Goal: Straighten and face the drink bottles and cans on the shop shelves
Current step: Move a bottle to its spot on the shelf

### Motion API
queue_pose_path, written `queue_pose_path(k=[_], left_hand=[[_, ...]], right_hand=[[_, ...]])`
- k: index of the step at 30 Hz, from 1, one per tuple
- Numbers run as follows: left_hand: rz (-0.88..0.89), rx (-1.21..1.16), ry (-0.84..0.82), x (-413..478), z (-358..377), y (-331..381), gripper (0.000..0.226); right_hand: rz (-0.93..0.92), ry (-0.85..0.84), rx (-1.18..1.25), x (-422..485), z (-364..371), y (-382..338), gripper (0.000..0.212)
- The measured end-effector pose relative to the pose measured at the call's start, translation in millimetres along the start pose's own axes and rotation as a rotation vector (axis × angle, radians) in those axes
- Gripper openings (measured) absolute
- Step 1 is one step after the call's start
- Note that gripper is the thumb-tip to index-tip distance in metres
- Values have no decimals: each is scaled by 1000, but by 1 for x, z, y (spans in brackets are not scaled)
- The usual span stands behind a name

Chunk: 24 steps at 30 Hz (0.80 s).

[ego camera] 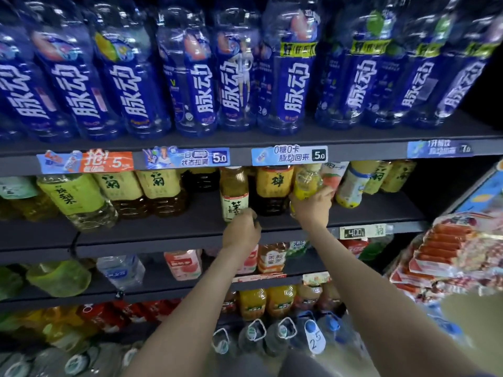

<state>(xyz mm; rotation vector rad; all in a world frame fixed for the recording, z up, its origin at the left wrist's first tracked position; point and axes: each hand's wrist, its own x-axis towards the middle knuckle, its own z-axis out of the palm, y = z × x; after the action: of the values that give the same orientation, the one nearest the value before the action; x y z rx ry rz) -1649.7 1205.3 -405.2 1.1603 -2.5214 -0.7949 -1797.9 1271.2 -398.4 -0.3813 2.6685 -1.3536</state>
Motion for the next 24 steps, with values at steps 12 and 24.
queue_pose_path(k=[12, 24], left_hand=[[127, 61, 120, -19, -15, 95, 24], [662, -29, 133, -41, -127, 184, 27]], right_hand=[[-390, -290, 148, -19, -84, 22, 63], [-608, -84, 356, -54, -206, -40, 59]])
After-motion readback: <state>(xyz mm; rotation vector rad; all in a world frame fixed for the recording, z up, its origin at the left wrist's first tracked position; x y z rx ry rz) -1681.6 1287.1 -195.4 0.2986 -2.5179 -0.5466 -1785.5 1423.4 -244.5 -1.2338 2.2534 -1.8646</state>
